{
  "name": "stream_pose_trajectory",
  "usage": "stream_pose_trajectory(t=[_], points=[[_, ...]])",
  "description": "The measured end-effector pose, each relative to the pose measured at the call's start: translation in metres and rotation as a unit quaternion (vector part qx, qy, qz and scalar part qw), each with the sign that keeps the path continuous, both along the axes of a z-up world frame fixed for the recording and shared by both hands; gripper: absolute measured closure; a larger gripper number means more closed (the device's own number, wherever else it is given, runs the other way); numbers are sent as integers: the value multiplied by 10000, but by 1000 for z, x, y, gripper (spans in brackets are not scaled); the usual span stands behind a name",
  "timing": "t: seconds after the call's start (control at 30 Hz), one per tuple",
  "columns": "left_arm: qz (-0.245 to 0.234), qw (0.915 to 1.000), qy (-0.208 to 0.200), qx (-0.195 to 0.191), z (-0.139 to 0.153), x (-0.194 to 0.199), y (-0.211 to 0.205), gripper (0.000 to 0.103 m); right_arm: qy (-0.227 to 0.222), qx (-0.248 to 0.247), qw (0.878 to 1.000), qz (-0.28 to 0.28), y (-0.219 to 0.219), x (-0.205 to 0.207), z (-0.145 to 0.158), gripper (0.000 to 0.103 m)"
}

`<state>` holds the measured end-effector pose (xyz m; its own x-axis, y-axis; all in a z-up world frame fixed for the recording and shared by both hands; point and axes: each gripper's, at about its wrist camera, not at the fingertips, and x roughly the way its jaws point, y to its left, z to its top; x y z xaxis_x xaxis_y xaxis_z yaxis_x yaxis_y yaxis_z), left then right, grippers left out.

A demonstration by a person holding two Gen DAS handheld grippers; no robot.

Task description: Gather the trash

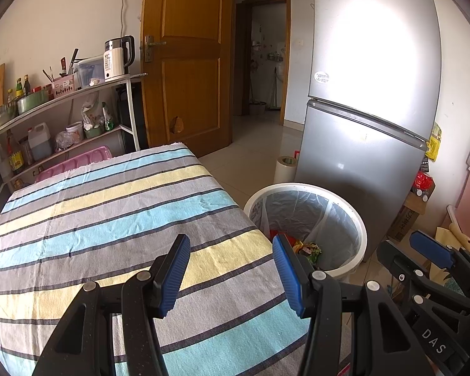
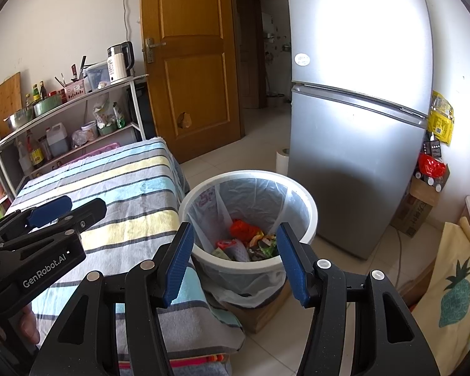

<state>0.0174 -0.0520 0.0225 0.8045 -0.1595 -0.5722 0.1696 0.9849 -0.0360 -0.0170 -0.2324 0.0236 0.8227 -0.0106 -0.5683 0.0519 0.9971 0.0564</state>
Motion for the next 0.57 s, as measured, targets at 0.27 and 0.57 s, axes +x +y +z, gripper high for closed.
stream_pose_trajectory(t=[0.27,0.57], points=[[-19,10000,-11,-5,-1,0,0,49,9,7,10000,1,0,1,0,47],[-40,10000,25,-2,-3,1,0,49,1,13,10000,11,1,0,-1,47]])
